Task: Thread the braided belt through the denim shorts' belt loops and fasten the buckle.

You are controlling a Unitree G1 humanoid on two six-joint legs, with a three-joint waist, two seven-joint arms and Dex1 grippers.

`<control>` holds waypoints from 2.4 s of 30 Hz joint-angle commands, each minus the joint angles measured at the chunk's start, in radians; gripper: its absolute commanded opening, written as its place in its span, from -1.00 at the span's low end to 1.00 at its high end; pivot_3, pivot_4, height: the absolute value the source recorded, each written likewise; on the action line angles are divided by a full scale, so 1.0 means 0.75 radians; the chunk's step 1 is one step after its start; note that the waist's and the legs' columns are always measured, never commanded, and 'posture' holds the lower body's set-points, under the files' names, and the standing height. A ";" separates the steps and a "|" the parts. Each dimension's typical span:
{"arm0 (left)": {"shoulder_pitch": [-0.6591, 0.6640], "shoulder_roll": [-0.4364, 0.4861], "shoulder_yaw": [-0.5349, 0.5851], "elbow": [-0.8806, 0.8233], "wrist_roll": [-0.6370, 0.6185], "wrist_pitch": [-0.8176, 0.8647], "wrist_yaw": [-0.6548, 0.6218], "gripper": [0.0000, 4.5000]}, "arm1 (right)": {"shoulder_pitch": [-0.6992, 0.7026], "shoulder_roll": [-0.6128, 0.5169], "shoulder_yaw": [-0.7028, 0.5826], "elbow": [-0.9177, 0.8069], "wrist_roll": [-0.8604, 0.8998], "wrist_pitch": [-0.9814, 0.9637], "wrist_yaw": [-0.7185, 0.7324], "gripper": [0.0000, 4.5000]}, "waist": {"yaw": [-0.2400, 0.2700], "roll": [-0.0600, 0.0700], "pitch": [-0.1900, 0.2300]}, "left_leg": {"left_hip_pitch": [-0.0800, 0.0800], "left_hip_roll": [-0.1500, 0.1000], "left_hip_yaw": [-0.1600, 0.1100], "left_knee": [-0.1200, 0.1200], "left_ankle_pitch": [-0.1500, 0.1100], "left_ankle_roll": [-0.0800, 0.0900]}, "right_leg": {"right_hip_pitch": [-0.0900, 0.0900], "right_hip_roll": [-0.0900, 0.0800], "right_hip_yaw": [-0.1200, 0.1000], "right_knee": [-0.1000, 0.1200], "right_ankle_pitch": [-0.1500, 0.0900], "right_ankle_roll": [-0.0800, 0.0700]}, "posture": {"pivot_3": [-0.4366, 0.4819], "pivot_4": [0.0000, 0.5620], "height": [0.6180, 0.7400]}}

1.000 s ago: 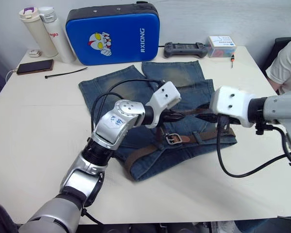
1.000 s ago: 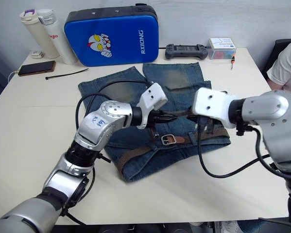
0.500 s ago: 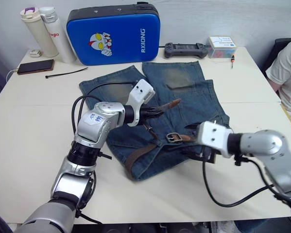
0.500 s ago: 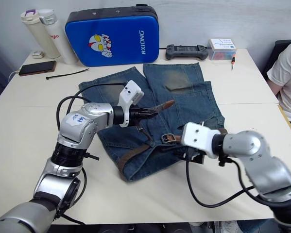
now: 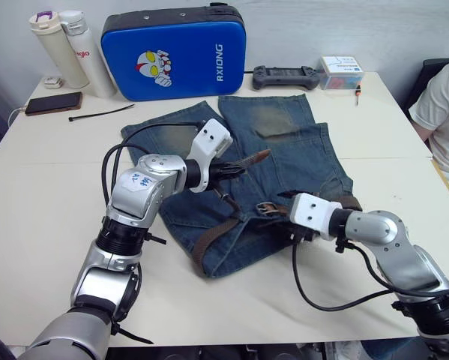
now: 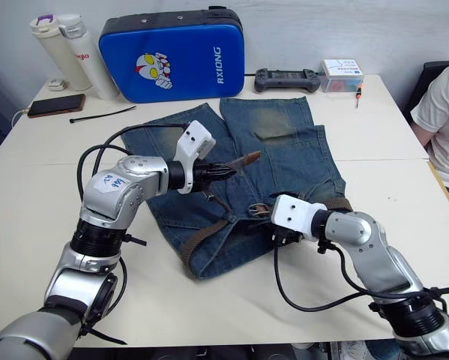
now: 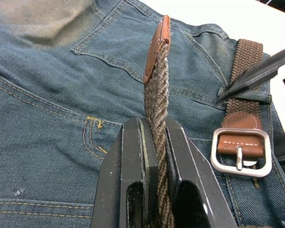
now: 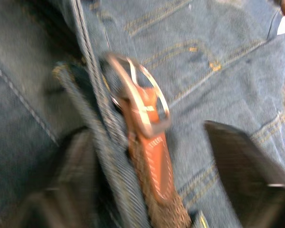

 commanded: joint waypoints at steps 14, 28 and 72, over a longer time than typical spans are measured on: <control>0.069 0.037 0.019 -0.166 -0.045 0.044 0.013 -1.00 | -0.026 0.112 -0.096 -0.091 0.054 0.299 -0.133 -0.91 | 0.001 0.000 0.000 | 0.000 0.000 0.000 0.000 0.000 0.000 | 0.000 0.000 0.000 0.001 0.000 0.000 | -0.05 -0.47 1.00; 0.053 0.017 0.012 -0.147 -0.047 0.038 0.023 -1.00 | -0.008 -0.018 -0.059 -0.051 -0.049 0.196 -0.095 0.46 | 0.000 0.000 0.000 | 0.000 0.000 0.000 0.000 0.000 0.000 | 0.000 0.000 0.000 0.000 0.000 0.000 | -0.05 -0.47 1.00; 0.013 0.025 -0.114 -0.147 0.035 0.039 0.126 -1.00 | -0.162 0.332 -0.242 -0.327 0.384 0.990 -0.409 -0.98 | -0.001 0.000 0.000 | -0.001 0.000 -0.001 -0.002 0.000 0.000 | -0.001 0.000 0.000 0.001 0.000 0.000 | -0.05 -0.47 1.00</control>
